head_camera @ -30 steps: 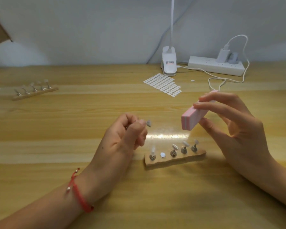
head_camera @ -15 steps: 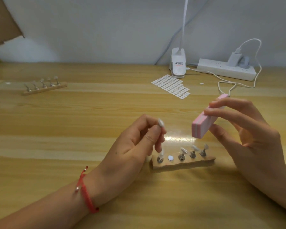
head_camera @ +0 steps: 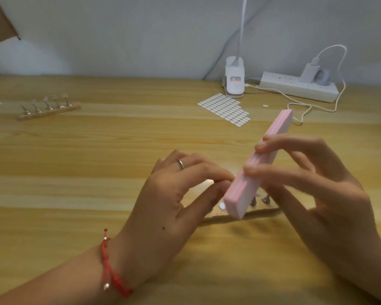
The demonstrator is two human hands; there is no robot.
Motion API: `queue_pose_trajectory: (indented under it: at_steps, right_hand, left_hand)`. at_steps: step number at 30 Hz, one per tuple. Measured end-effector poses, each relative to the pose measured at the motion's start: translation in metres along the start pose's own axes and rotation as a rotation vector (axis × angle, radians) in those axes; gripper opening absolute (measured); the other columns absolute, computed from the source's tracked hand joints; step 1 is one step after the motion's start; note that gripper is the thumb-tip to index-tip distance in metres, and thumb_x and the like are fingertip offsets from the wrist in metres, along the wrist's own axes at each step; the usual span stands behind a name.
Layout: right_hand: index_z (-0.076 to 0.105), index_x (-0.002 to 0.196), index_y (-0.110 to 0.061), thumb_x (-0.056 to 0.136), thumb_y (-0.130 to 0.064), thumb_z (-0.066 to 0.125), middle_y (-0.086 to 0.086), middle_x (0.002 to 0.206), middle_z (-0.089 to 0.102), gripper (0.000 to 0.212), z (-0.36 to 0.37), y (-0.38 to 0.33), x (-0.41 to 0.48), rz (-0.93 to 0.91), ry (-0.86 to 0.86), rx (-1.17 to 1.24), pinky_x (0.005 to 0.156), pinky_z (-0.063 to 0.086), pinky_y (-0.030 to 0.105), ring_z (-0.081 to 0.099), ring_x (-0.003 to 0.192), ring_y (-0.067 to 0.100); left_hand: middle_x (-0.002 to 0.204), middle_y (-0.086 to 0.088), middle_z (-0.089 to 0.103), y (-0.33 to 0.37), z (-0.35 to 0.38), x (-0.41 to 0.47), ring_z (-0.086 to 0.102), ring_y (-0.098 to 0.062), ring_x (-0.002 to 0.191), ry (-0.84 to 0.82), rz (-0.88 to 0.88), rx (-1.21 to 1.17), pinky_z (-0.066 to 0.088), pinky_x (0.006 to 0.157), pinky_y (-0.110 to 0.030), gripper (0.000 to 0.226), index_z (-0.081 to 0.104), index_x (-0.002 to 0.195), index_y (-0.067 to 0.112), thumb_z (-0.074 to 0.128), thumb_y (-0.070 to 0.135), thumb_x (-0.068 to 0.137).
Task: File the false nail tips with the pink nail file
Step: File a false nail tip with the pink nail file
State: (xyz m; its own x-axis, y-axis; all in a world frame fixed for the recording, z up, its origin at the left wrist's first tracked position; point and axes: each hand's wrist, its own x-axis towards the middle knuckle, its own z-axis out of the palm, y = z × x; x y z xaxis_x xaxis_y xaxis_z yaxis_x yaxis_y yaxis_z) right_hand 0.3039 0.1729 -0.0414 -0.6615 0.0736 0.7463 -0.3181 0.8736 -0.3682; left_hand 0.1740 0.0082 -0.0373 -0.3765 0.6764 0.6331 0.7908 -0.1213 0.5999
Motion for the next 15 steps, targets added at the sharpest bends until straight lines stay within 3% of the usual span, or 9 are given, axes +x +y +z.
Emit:
queue_pose_trajectory:
  at_steps: [2, 6, 11, 15]
  right_hand:
    - [0.062, 0.113, -0.025, 0.087, 0.003, 0.062, 0.012, 0.116, 0.055, 0.038, 0.0028, -0.0035, 0.0005, 0.005, -0.013, -0.013, 0.101, 0.046, 0.039, 0.056, 0.114, 0.035]
    - [0.062, 0.115, -0.020, 0.087, 0.006, 0.061, 0.011, 0.117, 0.055, 0.038, 0.0027, -0.0037, 0.0017, -0.038, -0.026, -0.017, 0.099, 0.046, 0.040, 0.056, 0.114, 0.033]
    - [0.062, 0.115, -0.021, 0.084, 0.006, 0.058, 0.012, 0.116, 0.055, 0.041, 0.0044, -0.0078, 0.0006, -0.065, -0.037, 0.015, 0.096, 0.046, 0.046, 0.056, 0.113, 0.033]
    - [0.062, 0.115, -0.021, 0.084, 0.005, 0.060, 0.011, 0.115, 0.055, 0.040, 0.0030, -0.0078, -0.0003, 0.014, -0.016, 0.047, 0.099, 0.047, 0.048, 0.056, 0.115, 0.030]
  left_hand:
    - [0.091, 0.022, 0.063, 0.0002, 0.0004, 0.0003, 0.055, -0.009, 0.093, 0.011, -0.008, 0.041, 0.041, 0.078, -0.042, 0.016, 0.069, 0.093, 0.028, 0.053, 0.031, 0.090]
    - [0.092, 0.025, 0.061, 0.0016, 0.0006, 0.0009, 0.052, -0.002, 0.094, 0.008, -0.019, 0.083, 0.034, 0.080, -0.032, 0.013, 0.064, 0.094, 0.033, 0.052, 0.033, 0.090]
    - [0.092, 0.028, 0.061, 0.0032, 0.0018, 0.0009, 0.053, -0.002, 0.095, 0.025, -0.041, 0.030, 0.037, 0.081, -0.034, 0.013, 0.064, 0.093, 0.039, 0.052, 0.035, 0.090]
    - [0.091, 0.025, 0.061, 0.0040, 0.0009, -0.0003, 0.052, -0.005, 0.096, -0.001, -0.036, 0.067, 0.035, 0.080, -0.035, 0.015, 0.063, 0.094, 0.034, 0.048, 0.033, 0.092]
